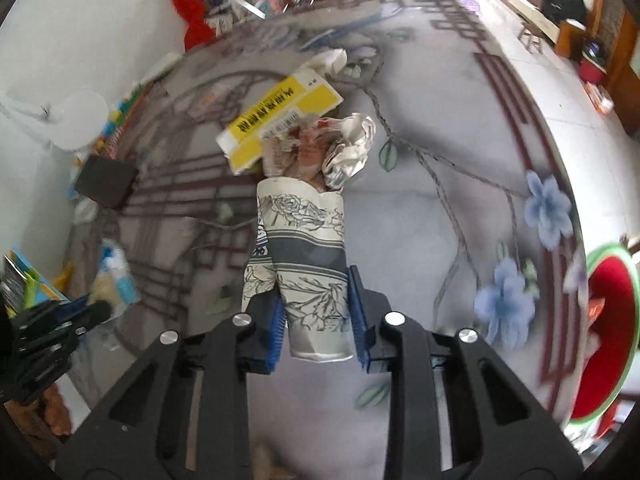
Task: Collect trash
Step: 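Carry the snack wrapper and newspaper-wrapped cup over the red bucket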
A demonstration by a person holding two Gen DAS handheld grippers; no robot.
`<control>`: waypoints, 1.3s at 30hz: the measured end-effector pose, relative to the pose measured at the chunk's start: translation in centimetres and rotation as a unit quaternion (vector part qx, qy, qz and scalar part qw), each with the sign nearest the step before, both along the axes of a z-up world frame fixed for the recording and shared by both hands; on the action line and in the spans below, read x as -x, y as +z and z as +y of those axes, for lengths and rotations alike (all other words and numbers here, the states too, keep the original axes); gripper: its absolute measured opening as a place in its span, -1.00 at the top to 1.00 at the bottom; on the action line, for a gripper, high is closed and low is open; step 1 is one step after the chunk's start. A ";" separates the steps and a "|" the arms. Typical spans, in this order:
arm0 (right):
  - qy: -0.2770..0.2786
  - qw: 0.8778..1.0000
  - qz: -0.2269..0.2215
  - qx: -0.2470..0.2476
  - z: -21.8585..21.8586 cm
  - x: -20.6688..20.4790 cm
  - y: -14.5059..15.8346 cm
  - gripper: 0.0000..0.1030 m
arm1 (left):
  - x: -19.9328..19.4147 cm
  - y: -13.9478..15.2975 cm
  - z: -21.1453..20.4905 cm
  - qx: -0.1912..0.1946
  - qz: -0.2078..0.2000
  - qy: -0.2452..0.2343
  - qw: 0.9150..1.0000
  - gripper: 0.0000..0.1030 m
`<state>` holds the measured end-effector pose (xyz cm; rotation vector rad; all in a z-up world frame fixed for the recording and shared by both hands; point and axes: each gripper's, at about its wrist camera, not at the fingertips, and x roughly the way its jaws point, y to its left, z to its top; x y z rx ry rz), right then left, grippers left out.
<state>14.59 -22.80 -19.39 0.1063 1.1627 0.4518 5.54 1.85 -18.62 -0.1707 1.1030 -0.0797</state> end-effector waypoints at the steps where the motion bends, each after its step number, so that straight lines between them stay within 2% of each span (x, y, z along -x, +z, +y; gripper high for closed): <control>1: -0.011 1.000 -0.005 -0.015 -0.2 1.2 0.7 0.46 | -0.1 0.1 0.0 0.003 -0.002 0.001 1.000 0.72; 7: -0.050 0.997 -0.039 -0.035 -0.9 5.5 3.3 0.46 | -0.7 0.7 -0.9 0.016 -0.015 -0.002 1.000 0.69; 10: -0.067 0.995 -0.059 -0.035 -1.5 6.5 4.4 0.46 | -1.0 1.3 -1.6 0.018 -0.025 -0.007 0.999 0.69; 15: -0.067 0.994 -0.089 -0.019 -1.8 7.3 5.8 0.45 | -1.2 2.5 -2.6 0.020 -0.041 -0.013 0.999 0.69; 25: -0.073 0.990 -0.118 -0.005 -3.5 9.1 7.0 0.45 | -1.0 3.4 -4.0 0.026 -0.053 -0.018 0.998 0.69; 39: -0.094 0.987 -0.127 0.001 -7.3 10.2 7.4 0.45 | -0.5 4.2 -7.2 0.028 -0.062 -0.029 0.997 0.69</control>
